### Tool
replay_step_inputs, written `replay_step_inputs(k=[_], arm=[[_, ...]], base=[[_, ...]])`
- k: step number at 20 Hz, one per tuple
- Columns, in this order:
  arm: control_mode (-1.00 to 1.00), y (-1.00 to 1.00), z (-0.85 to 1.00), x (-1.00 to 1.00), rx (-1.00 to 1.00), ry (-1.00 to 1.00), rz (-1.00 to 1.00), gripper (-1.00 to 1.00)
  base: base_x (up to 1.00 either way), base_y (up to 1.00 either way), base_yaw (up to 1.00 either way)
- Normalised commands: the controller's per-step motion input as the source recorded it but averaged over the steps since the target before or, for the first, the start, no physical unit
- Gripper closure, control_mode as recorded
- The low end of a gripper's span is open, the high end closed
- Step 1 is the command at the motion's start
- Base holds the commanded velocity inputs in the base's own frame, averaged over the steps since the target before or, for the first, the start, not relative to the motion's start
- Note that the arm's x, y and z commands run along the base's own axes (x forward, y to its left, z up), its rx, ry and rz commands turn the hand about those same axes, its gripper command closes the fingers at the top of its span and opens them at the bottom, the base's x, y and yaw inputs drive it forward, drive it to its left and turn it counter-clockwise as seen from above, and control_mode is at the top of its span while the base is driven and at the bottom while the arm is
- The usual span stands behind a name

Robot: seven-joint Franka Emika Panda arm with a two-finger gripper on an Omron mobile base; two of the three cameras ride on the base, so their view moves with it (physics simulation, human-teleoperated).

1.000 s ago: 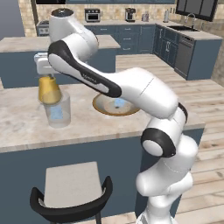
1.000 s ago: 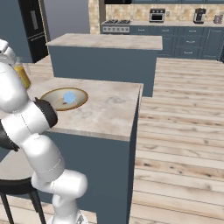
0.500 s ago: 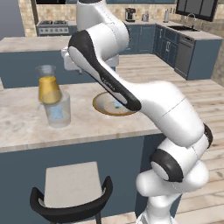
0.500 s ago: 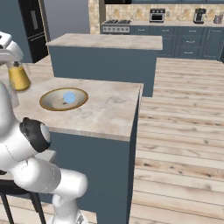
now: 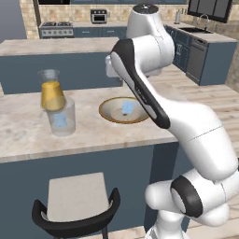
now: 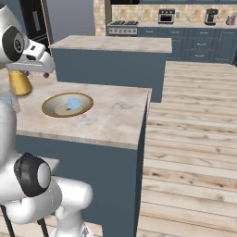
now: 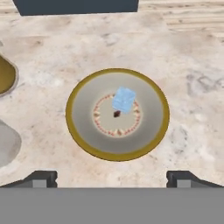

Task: There are two ice cubes in the ice bowl. Place both ice cubes in the glass cup.

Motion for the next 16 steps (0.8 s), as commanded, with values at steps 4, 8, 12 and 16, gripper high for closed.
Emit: replay_step_inputs(k=[4, 8, 12, 16], arm=[[-1.0, -0.23, -0.09, 0.74, 0.03, 0.06, 0.0, -1.0], [-1.0, -0.08, -0.26, 0.77, 0.0, 0.1, 0.0, -1.0], [-1.0, 0.0, -0.26, 0.55, 0.0, 0.11, 0.0, -1.0], [-1.0, 0.0, -0.36, 0.26, 0.0, 0.21, 0.0, -1.0]], base=[[0.0, 0.0, 0.0], [0.0, 0.0, 0.0], [0.0, 0.0, 0.0], [0.0, 0.0, 0.0]])
